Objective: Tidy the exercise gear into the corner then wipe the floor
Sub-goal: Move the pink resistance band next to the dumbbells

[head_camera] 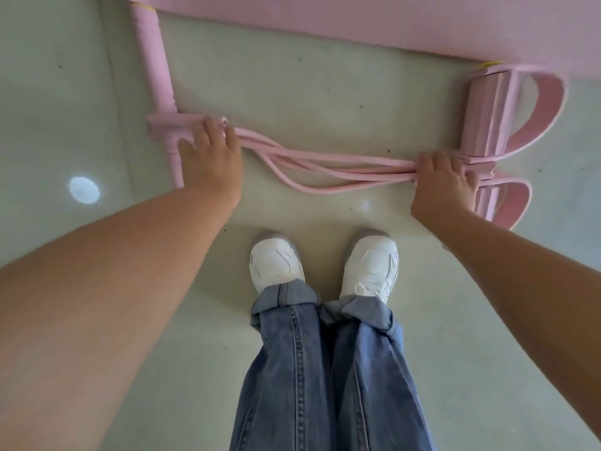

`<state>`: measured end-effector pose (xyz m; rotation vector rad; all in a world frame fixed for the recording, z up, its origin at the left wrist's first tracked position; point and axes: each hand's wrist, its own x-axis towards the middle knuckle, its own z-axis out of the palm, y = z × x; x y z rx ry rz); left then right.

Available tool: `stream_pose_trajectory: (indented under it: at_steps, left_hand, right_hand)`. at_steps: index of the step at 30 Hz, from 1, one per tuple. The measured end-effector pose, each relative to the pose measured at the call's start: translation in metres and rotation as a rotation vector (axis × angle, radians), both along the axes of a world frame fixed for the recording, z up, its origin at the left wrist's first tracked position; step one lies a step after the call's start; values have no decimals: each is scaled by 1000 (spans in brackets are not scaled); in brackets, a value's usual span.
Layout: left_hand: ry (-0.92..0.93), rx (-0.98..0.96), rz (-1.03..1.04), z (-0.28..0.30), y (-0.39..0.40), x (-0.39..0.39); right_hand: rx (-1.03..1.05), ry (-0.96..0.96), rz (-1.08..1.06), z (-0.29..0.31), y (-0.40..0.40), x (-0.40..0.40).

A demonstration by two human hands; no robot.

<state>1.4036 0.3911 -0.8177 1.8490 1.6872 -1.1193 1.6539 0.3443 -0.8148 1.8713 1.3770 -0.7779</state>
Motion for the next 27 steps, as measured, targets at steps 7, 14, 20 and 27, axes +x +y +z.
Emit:
stream_pose_trajectory:
  at_steps: [7,14,20,27]
  left_hand:
    - [20,25,-318,-40,19,-20]
    - [-163,-92,-414,37,-9,37]
    - [-133,-100,-332,131,-12,77]
    - [-165,-49,-492,251,18,133]
  right_hand:
    - [90,-15,138,-27,3,18]
    - [11,157,127,28,0,3]
    - [65,229,-27,116,-15,11]
    - [219,253,-290,234,-14,69]
